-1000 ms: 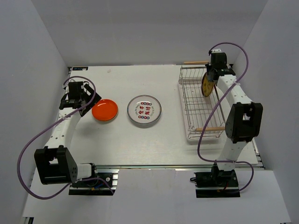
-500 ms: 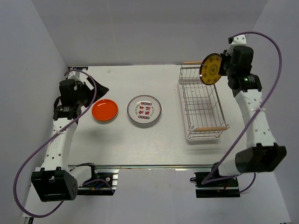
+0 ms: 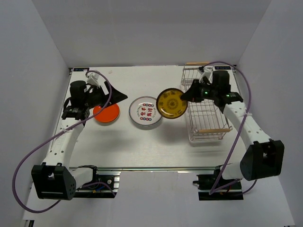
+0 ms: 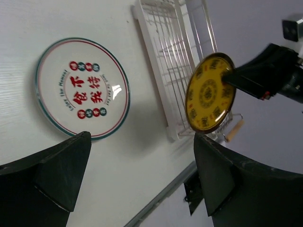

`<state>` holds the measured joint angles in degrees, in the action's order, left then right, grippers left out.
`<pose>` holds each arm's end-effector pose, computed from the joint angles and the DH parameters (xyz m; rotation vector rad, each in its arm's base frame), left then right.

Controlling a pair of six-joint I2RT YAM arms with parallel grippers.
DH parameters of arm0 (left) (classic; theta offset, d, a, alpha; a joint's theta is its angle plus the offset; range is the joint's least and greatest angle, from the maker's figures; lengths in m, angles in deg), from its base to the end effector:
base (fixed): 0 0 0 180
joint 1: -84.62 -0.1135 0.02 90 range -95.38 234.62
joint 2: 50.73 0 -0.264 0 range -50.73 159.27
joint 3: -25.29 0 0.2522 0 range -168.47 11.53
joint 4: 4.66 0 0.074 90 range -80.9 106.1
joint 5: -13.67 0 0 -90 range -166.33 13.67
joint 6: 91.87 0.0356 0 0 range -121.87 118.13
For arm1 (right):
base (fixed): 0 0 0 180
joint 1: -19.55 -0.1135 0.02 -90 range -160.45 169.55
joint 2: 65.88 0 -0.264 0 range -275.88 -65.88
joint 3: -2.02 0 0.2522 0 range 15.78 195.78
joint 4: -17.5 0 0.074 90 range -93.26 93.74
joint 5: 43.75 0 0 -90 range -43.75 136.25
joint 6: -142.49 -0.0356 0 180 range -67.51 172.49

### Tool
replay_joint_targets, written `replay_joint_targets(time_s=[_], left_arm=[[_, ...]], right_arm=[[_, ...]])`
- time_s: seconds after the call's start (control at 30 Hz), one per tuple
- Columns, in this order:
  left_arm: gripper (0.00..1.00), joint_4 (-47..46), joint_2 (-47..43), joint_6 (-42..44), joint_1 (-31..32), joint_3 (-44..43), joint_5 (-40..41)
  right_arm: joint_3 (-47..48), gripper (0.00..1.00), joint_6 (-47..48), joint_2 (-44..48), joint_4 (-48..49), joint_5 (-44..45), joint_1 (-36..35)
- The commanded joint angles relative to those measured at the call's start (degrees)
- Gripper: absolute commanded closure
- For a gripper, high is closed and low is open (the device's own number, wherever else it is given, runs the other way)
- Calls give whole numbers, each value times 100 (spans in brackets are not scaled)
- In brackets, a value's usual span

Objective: Unload the plates from the dish rack

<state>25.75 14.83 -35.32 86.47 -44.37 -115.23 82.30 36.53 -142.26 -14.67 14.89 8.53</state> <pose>0.2526 -0.0305 0.3268 -0.1247 2.0821 -1.0693 0.2923 0.0758 0.3378 -0.2572 2.0786 0.8518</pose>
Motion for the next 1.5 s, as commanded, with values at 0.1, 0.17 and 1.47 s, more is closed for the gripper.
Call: replay_joint_targets(time_s=[0.1,0.17,1.47], left_arm=[[2,-258,431,137,606,132,-426],[2,-267,527,155,834,176,-400],[100,1316,317,-1225,442,333,5181]], right_arm=[[141,100,-688,-623,1252,-1469,-803],[220,100,-759,-860,1331,-1549,-988],[-516,11,-407,956,-242,3318,-1174]])
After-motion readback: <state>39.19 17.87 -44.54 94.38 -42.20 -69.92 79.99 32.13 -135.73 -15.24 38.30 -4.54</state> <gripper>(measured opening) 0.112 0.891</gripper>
